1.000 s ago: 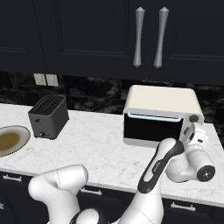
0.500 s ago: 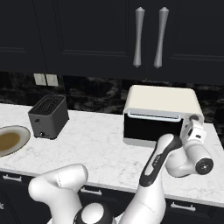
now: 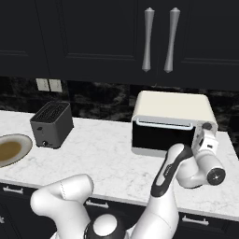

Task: Pick up the kebab skewer and baguette bread, and place them inside the toaster oven. Close the toaster oven door and start by setting the timer.

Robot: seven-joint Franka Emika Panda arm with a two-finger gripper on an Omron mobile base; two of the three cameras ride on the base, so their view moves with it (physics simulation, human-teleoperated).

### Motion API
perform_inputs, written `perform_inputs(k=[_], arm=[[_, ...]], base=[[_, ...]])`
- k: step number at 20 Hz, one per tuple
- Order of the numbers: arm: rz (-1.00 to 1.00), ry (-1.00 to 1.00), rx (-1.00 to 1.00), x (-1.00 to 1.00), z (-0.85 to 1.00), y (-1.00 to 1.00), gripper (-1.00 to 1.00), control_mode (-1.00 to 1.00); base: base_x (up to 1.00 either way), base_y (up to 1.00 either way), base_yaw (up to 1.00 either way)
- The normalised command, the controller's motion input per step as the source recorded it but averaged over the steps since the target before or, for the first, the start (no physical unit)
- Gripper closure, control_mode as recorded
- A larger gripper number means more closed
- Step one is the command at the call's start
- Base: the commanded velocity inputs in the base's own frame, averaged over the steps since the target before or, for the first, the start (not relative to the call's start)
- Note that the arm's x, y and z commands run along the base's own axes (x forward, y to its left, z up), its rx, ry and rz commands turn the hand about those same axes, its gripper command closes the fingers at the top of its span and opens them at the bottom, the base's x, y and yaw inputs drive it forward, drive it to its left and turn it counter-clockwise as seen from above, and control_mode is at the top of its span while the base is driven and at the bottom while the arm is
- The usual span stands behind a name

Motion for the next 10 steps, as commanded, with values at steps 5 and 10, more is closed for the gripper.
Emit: perform_inputs(k=[5,10], arm=[[0.0,0.0,-0.02,0.19,-0.17,-0.07,-1.0,-1.0],[0.0,0.0,-0.01,0.26,-0.02,-0.16,-1.0,-1.0]], base=[[0.0,0.0,0.0],[0.0,0.0,0.0]])
